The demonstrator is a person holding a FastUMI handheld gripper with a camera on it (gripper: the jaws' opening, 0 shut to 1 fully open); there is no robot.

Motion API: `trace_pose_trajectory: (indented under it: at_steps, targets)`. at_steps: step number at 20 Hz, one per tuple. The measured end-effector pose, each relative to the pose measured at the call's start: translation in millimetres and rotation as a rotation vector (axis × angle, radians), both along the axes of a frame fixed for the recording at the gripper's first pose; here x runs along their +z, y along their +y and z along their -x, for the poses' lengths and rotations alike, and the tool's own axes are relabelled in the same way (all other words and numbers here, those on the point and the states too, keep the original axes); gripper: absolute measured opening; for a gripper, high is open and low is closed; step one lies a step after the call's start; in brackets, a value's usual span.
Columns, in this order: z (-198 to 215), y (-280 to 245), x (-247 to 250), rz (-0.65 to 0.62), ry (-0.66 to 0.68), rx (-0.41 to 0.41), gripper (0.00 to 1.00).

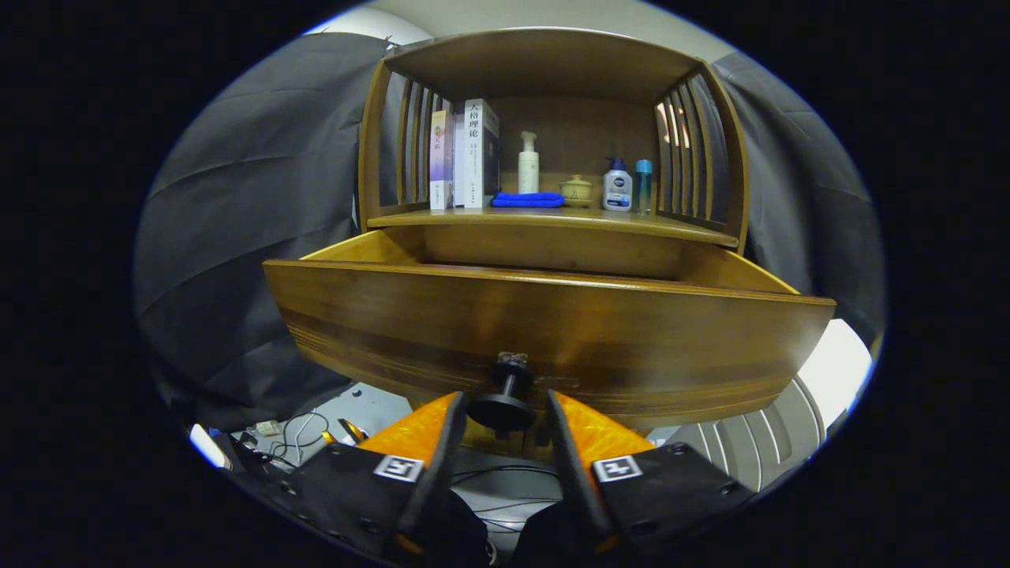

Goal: Pull open the drawer, take out the items inside it, and place them on the countertop above the cabinet.

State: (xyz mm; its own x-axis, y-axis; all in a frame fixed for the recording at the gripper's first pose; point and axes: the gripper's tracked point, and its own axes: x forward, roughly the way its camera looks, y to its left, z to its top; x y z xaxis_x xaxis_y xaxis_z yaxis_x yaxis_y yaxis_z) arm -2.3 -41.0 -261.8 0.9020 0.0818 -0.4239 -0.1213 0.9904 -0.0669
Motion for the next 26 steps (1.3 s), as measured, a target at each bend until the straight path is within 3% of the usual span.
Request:
trace_pose_trajectory:
  at_steps: [3, 13, 26]
  targets:
    - [13, -12, 23, 0.054, -0.032, -0.033, 1.00]
    - [24, -2, 143, 0.074, -0.188, 0.026, 0.99]
    - [-59, -27, 138, -0.053, -0.037, -0.029, 0.99]
